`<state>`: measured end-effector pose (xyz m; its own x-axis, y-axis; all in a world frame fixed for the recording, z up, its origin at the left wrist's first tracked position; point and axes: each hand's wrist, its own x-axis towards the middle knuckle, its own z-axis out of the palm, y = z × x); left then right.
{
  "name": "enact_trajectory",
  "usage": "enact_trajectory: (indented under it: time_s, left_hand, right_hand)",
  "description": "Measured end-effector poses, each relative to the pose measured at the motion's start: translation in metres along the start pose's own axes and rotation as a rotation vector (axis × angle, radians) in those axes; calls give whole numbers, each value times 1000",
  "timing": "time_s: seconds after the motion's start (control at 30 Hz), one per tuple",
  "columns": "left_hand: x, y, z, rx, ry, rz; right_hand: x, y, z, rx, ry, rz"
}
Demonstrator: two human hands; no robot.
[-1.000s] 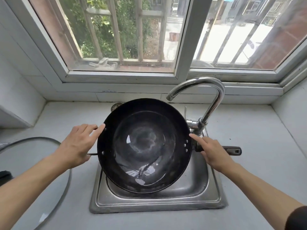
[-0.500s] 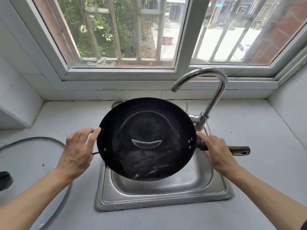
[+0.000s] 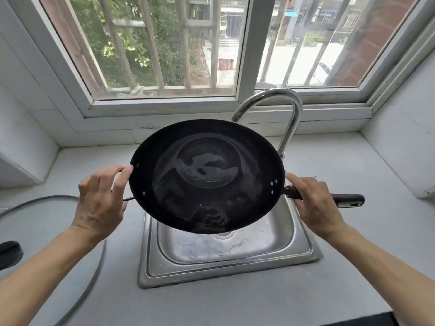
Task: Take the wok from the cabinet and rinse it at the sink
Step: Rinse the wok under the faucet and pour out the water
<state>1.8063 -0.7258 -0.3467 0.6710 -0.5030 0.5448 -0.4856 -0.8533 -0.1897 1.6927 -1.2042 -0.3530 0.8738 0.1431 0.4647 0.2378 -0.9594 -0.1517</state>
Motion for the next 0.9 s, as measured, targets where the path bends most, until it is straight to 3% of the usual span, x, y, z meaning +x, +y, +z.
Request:
enact_trajectory:
  time_s: [0.4,0.9]
  left_hand:
    - [52,-15,-61,37,206,3]
    - [90,-31,-116,62,299,12]
  right_hand:
    - [38,-9,-81,-76,201,-73]
    - [71,-30,-151,-135,273,-119]
